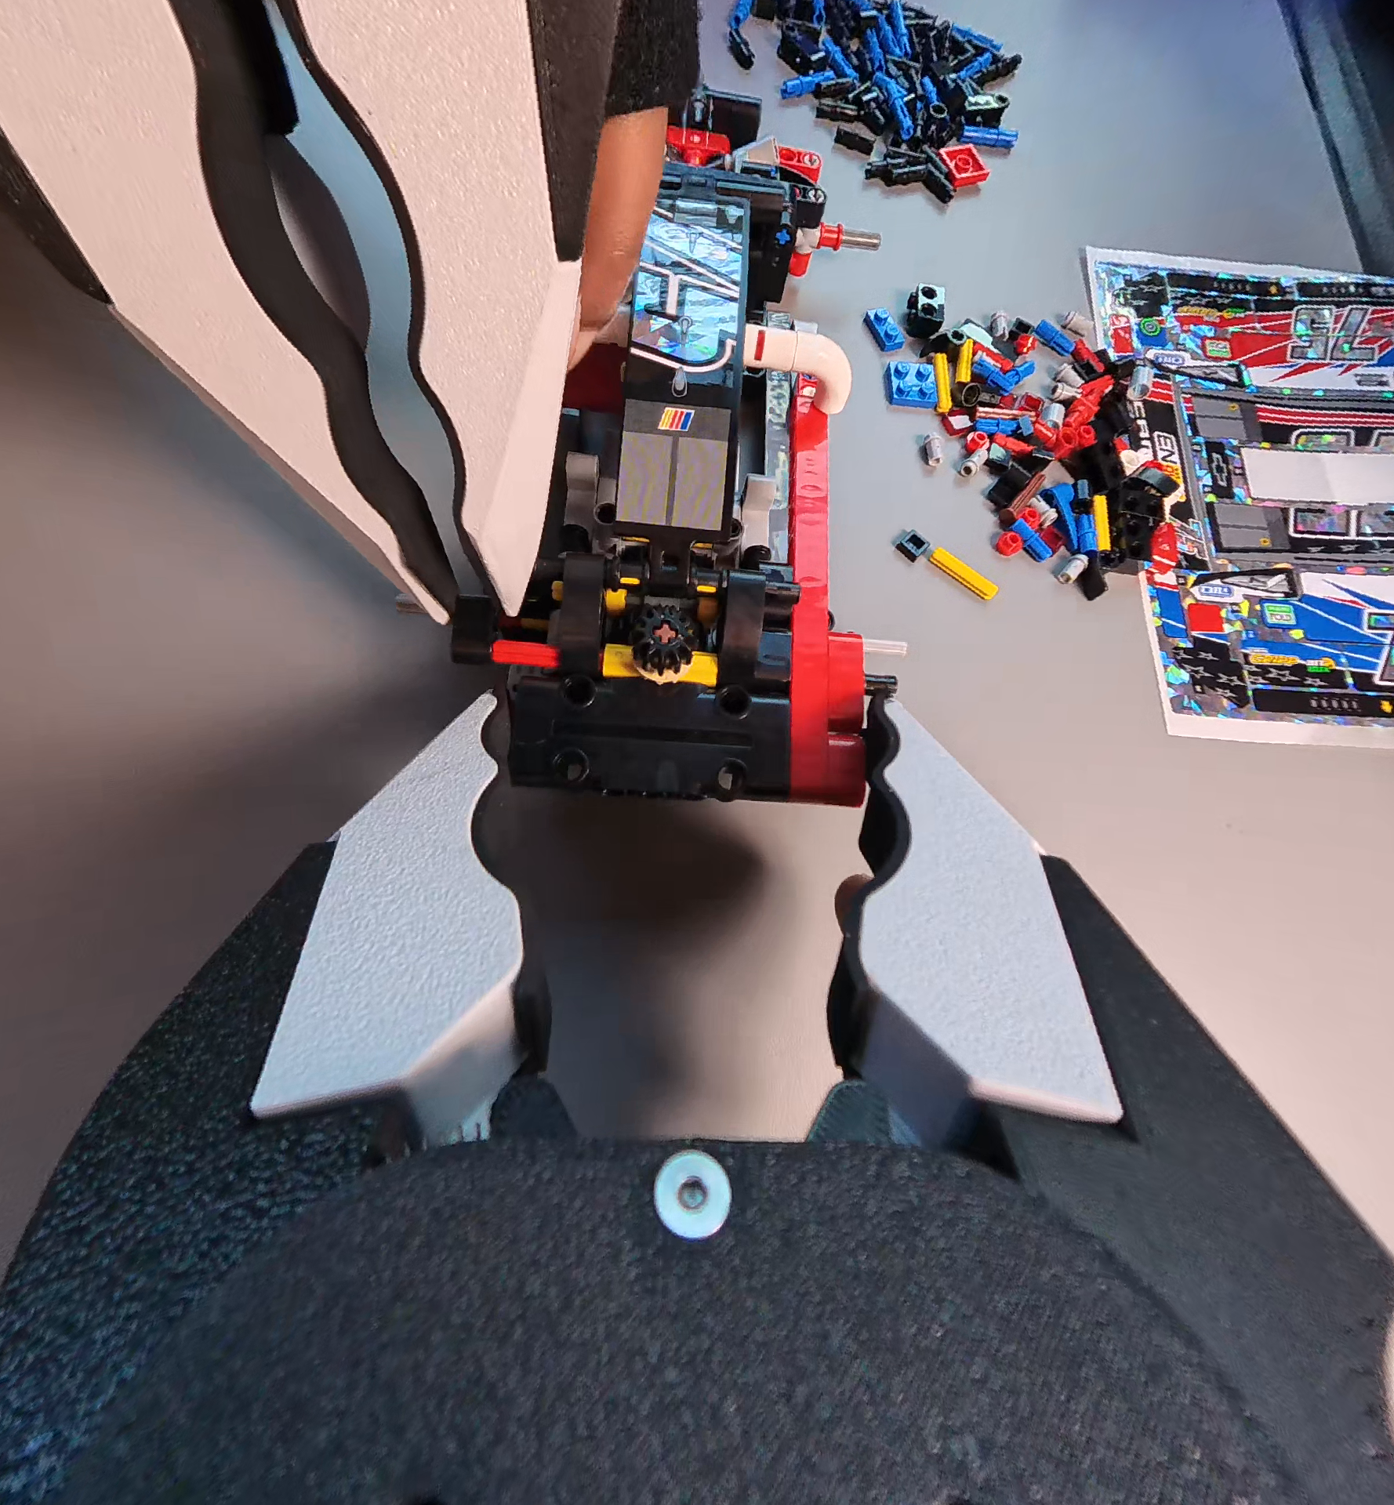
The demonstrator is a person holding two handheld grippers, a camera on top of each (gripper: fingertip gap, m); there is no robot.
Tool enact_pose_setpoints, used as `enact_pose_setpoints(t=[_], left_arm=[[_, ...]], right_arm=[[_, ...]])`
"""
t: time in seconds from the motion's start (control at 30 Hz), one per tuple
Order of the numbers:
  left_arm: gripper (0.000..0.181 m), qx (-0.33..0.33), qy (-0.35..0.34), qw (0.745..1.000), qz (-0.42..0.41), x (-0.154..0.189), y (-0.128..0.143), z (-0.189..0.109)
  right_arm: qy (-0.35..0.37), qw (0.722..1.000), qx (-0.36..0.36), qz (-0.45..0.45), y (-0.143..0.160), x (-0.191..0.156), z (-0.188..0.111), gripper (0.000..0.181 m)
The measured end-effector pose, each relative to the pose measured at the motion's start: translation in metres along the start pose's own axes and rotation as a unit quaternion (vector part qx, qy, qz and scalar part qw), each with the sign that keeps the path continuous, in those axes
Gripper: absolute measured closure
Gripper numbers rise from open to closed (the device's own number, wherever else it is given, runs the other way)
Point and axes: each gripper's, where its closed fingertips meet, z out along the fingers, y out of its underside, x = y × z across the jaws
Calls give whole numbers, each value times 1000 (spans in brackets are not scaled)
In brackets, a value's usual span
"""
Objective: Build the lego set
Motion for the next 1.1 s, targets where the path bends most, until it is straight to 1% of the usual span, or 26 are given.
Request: enact_pose_setpoints(t=[0.2,0.37,0.53,0.83,1.1], left_arm=[[176,-5,-30,999,-8,-1,0,1],[176,-23,-72,997,6,-3,2,-1],[179,-34,-110,993,1,-7,3,-2],[179,8,-113,993,-44,-7,2,0],[177,36,-113,991,-62,-6,0,0]], right_arm=[[3,1000,-1,3,0,0,0,97],[5,1000,-6,5,0,-1,0,97],[10,1000,-10,8,0,0,0,98],[13,1000,-10,14,1,1,0,97],[16,1000,-13,18,1,0,1,95]])
